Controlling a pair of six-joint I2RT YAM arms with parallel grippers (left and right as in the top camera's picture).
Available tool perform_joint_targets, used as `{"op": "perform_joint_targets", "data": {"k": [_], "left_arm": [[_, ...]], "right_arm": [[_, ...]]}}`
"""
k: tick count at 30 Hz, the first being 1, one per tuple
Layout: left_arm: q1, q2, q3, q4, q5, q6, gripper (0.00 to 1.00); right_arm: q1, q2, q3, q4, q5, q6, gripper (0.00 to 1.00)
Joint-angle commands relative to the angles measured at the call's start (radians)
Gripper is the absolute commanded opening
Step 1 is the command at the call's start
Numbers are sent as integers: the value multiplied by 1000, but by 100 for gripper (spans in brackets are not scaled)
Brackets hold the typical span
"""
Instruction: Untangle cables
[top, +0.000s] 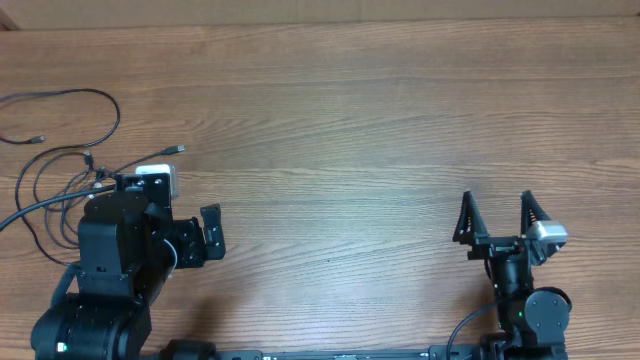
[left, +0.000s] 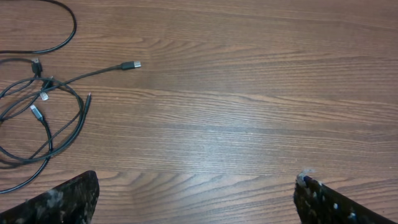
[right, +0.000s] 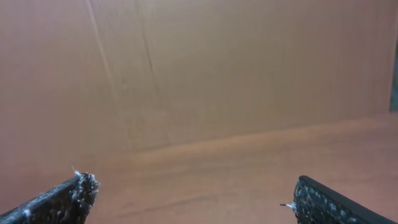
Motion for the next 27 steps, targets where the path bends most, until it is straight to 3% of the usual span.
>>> {"op": "perform_joint_targets", "data": {"k": [1,12,16,27], "left_arm": [[-2,2,-5,0,-13,-3,100],[-2,2,-5,0,-13,-3,100],[-2,2,-5,0,-13,-3,100],[-2,2,-5,0,-12,-3,99]], "right_arm": [[-8,-10,-10,-56,16,-11,100],[-8,-10,-10,-119,-41,-17,100],[-8,-10,-10,-114,-101,-150,100],[-8,-10,-10,-117,-85,-153,100]]}}
